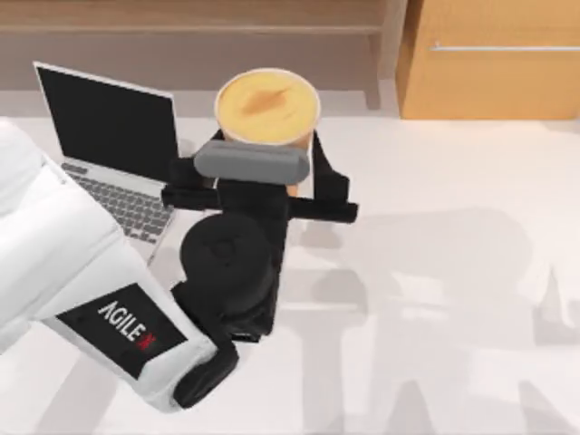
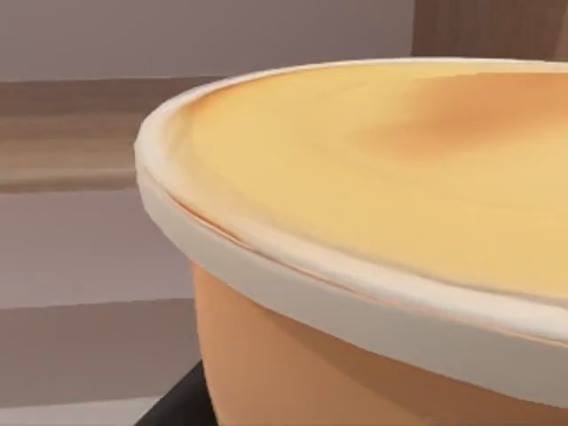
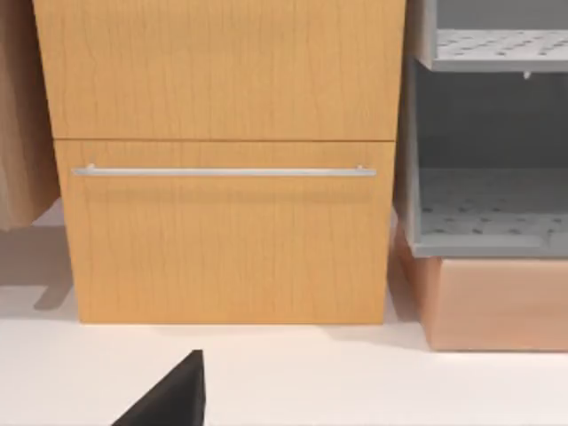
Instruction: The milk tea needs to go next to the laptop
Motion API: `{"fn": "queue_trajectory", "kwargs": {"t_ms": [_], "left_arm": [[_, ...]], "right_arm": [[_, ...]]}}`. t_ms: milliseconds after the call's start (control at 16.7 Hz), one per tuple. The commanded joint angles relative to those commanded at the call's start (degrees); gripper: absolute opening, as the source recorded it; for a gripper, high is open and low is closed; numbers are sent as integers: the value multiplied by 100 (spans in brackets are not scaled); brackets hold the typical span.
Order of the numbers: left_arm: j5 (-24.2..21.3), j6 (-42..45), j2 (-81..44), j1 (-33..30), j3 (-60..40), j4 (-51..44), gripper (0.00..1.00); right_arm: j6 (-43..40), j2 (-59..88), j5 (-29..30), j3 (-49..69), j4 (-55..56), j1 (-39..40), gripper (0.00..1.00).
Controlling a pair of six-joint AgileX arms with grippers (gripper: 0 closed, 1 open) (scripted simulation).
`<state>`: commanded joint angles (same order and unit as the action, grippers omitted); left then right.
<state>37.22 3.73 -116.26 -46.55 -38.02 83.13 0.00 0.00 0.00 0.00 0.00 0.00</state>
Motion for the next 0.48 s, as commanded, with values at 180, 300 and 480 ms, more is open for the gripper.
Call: {"fn": "queue_trajectory", "kwargs": {"t_ms": [180,300,480], "left_arm": [[67,-171,-284,239,25,240,0],[119,-267,-505,374,46,387,0],[160,-325,-747,461,119,451,0]], "right_arm": [[0,0,0,0,0,0,100],[0,0,0,0,0,0,100],[0,0,0,0,0,0,100]]}}
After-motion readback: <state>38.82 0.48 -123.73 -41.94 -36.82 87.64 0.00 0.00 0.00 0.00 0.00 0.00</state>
